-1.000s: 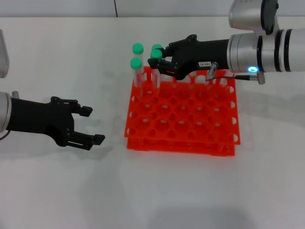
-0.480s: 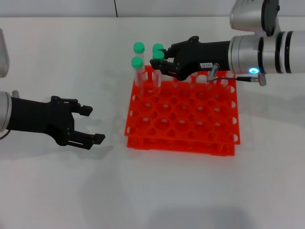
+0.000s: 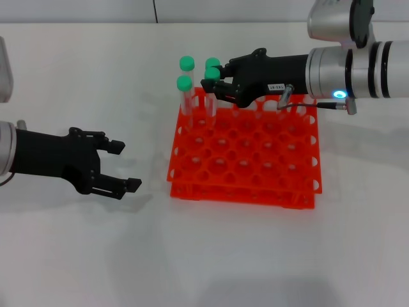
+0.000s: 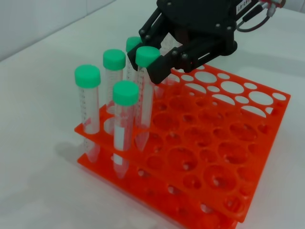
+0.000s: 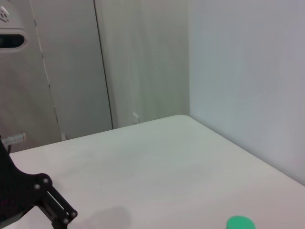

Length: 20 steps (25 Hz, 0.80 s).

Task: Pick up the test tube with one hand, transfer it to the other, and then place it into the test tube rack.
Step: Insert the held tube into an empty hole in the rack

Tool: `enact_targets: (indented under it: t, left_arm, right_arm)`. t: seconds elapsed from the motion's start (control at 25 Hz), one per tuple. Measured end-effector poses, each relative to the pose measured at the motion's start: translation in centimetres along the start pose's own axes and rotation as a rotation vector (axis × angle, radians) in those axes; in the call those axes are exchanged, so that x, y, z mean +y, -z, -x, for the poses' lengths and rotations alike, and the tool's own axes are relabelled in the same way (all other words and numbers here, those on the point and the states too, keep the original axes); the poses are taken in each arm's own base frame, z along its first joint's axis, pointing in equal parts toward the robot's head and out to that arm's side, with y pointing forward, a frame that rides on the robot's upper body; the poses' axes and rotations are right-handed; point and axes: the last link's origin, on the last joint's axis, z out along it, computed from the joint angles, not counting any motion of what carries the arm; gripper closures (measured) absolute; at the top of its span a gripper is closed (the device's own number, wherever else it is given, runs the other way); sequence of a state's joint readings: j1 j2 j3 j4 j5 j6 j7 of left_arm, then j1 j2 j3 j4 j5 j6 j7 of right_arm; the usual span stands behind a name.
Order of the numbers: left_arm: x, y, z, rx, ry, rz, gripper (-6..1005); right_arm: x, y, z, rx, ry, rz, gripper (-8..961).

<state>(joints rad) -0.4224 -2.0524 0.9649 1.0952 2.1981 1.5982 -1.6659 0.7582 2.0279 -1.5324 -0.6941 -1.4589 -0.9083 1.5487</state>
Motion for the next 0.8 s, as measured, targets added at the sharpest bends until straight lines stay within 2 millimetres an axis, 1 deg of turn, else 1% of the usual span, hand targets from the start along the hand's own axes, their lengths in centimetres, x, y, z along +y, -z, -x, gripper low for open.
enact_targets:
  t: [0.8]
  left_arm:
    - [-0.13, -0.21, -0.23, -0.010, -0.009, -0.002, 124]
  right_arm:
    - [-0.03, 0.04, 0.03, -0.002, 0.009, 0.001, 650]
